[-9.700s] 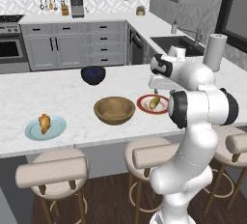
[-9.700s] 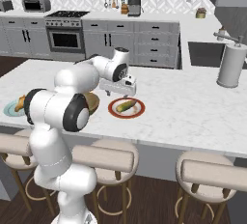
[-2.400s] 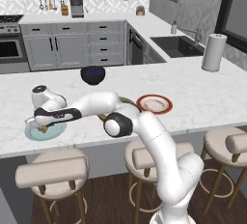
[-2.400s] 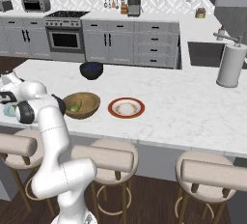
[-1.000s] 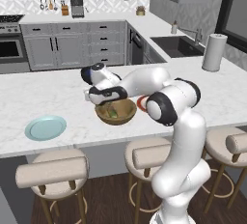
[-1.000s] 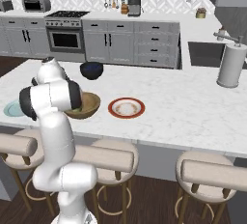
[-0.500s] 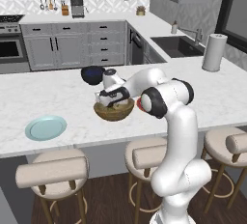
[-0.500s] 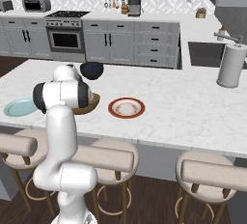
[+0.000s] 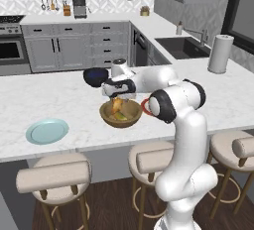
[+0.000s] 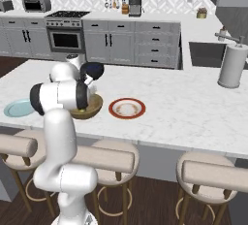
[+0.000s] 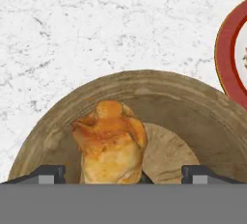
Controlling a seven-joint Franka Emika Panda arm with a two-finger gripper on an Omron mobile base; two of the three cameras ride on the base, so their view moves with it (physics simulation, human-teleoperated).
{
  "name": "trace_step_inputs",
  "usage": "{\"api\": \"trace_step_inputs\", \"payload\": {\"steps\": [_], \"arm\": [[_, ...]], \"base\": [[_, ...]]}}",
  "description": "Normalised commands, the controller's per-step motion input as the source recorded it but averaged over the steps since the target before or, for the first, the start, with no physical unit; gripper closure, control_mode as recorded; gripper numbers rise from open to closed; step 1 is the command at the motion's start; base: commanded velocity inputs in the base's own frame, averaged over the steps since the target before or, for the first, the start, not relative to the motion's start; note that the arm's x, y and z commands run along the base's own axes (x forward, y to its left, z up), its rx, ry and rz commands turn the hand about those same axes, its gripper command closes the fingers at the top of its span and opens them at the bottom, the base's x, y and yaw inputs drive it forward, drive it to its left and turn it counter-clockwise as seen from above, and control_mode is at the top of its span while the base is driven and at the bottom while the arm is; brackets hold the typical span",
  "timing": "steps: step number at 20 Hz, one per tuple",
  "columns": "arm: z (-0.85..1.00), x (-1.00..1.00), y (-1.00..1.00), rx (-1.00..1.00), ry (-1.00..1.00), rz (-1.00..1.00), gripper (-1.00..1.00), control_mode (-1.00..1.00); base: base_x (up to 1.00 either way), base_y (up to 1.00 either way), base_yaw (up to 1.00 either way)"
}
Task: Pick the chicken drumstick and cucumber from their plates and place them in the bowl. Then put the bowl in the fridge.
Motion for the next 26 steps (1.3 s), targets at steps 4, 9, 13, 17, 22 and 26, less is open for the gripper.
{"api": "trace_step_inputs", "payload": {"steps": [4, 9, 13, 17, 22, 26], "arm": [[0.6, -0.51, -0.91, 0.18, 0.01, -0.07, -1.0, -1.0], [0.14, -0.71, -0.97, 0.14, 0.04, -0.01, -1.0, -1.0], [-0.36, -0.6, -0.41, 0.05, 0.15, 0.02, -1.0, -1.0], [-0.53, -0.1, 0.02, 0.06, 0.13, 0.12, -1.0, -1.0], [-0.49, 0.16, 0.22, 0.06, 0.13, 0.11, -1.0, -1.0], [-0.43, 0.32, 0.26, 0.02, 0.14, 0.1, 1.0, -1.0]], "base": [[0.0, 0.0, 0.0], [0.0, 0.0, 0.0], [0.0, 0.0, 0.0], [0.0, 0.0, 0.0], [0.0, 0.0, 0.0], [0.0, 0.0, 0.0]]}}
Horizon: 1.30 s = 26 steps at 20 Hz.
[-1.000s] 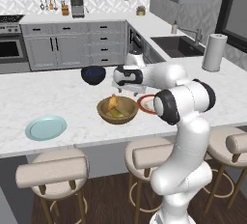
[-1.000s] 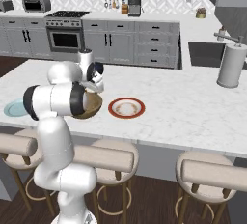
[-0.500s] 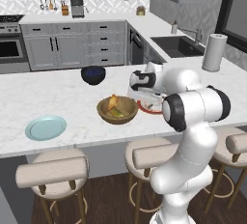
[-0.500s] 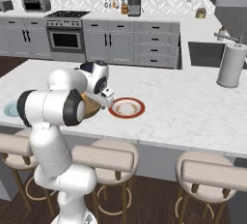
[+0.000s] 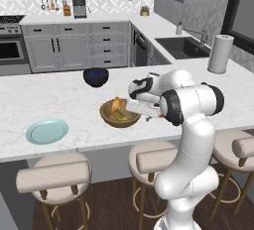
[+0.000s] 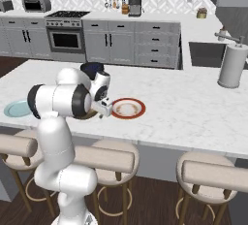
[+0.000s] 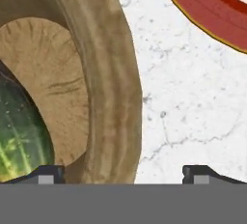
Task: Pick the chicken drumstick and cucumber from their plates and place them in the bowl. Then put the bowl in the fridge.
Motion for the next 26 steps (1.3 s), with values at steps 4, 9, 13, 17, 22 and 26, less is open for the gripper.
{"api": "trace_step_inputs", "payload": {"steps": [4, 9, 13, 17, 22, 26], "arm": [[-0.12, 0.25, 0.11, 0.0, 0.11, 0.03, 1.0, -1.0], [0.03, 0.11, 0.0, 0.0, 0.0, 0.0, 1.0, -1.0], [0.84, -0.33, -0.16, 0.1, 0.0, -0.04, 1.0, -1.0], [1.0, -0.97, -0.45, 0.16, 0.0, -0.05, 1.0, -1.0], [1.0, -1.0, -0.12, 0.05, -0.02, -0.08, 1.0, -1.0], [0.88, -0.92, -0.01, 0.0, -0.2, -0.15, 1.0, -1.0]], "base": [[0.0, 0.0, 0.0], [0.0, 0.0, 0.0], [0.0, 0.0, 0.0], [0.0, 0.0, 0.0], [0.0, 0.0, 0.0], [0.0, 0.0, 0.0]]}}
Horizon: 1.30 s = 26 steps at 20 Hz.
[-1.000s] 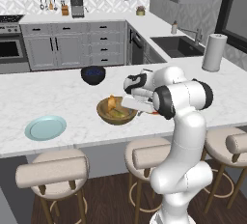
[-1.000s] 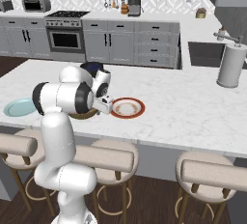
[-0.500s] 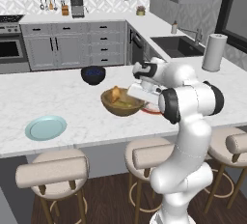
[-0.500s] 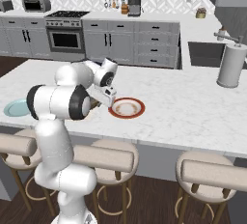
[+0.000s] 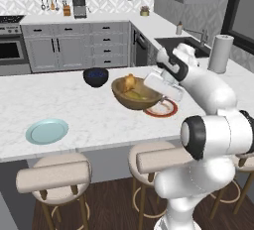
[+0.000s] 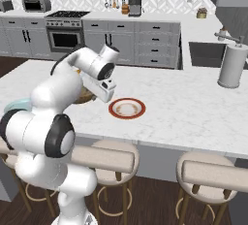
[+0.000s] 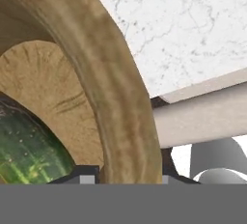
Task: Pick the chicken drumstick and cucumber from their plates and place them in the bowl. Then put the bowl in the fridge.
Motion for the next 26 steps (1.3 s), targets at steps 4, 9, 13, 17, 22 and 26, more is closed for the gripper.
{"api": "trace_step_inputs", "payload": {"steps": [4, 9, 13, 17, 22, 26], "arm": [[0.19, -0.75, -0.03, 0.07, -0.2, -0.01, 1.0, -1.0], [0.01, -0.2, 0.0, 0.01, -0.05, 0.0, 1.0, 1.0], [0.0, 0.0, 0.0, 0.0, 0.0, 0.0, 1.0, 1.0], [0.0, 0.0, 0.0, 0.0, 0.0, 0.0, 1.0, 1.0], [0.0, 0.0, 0.0, 0.0, 0.0, 0.0, 1.0, 1.0], [0.0, 0.0, 0.0, 0.0, 0.0, 0.0, 1.0, 1.0]], "base": [[0.0, 0.0, 0.0], [-0.8, 0.0, 0.04], [-1.0, 0.67, 0.16], [-0.68, 1.0, 0.15], [-0.32, 1.0, 0.2], [-0.06, 1.0, 0.14]]}}
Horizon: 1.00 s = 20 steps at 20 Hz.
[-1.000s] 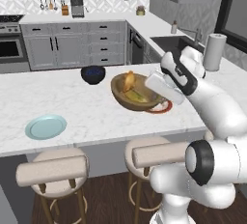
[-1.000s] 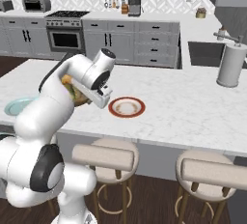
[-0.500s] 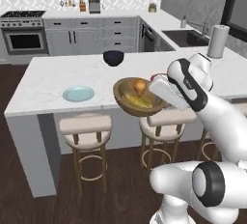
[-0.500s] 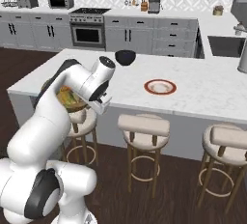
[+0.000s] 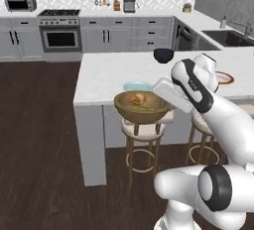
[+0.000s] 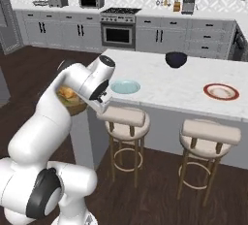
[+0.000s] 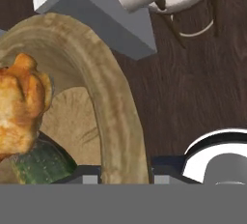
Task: Pick the chicken drumstick and cucumber from their plates and place them in the bowl. Then put the bowl in the fridge.
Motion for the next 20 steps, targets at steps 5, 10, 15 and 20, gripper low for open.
{"api": "trace_step_inputs", "payload": {"steps": [5, 10, 15, 20], "arm": [[0.0, 0.0, 0.0, 0.0, 0.0, 0.0, 1.0, 1.0], [0.0, 0.0, 0.0, 0.0, 0.0, 0.0, 1.0, 1.0], [0.0, 0.0, 0.0, 0.0, 0.0, 0.0, 1.0, 1.0], [0.0, 0.0, 0.0, 0.0, 0.0, 0.0, 1.0, 1.0]], "base": [[0.0, 1.0, 0.07], [0.25, 1.0, 0.05], [0.73, 1.0, 0.0], [1.0, 1.0, -0.01]]}}
